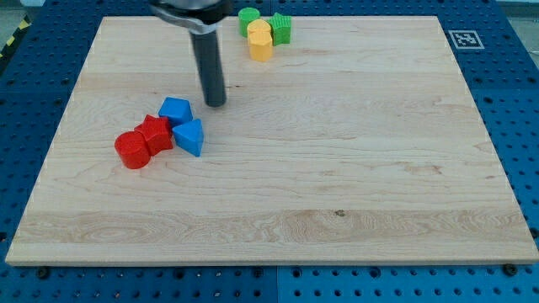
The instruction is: Slide the group of blocks a bit up and right
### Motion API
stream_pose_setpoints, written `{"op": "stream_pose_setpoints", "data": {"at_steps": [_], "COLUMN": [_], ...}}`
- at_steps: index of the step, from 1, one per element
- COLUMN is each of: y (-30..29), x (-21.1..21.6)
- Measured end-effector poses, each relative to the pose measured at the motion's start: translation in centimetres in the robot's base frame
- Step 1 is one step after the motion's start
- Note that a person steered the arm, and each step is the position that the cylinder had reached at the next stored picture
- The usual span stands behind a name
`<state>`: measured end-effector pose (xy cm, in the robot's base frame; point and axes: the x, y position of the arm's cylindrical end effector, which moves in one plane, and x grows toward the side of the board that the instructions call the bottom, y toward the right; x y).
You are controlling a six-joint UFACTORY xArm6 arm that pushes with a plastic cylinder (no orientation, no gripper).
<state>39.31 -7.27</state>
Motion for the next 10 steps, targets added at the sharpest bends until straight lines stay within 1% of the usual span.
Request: {"op": "stream_pose_setpoints", "data": {"at_steps": [2,3,4,5,7,8,9,10], "y": [-1.0,-3.1,-8.9,-10.0,-14.9,-14.9,-14.8,-13.8], "x": [9.2,12.8,13.7,13.6,13.5,12.9,11.2,10.7]}}
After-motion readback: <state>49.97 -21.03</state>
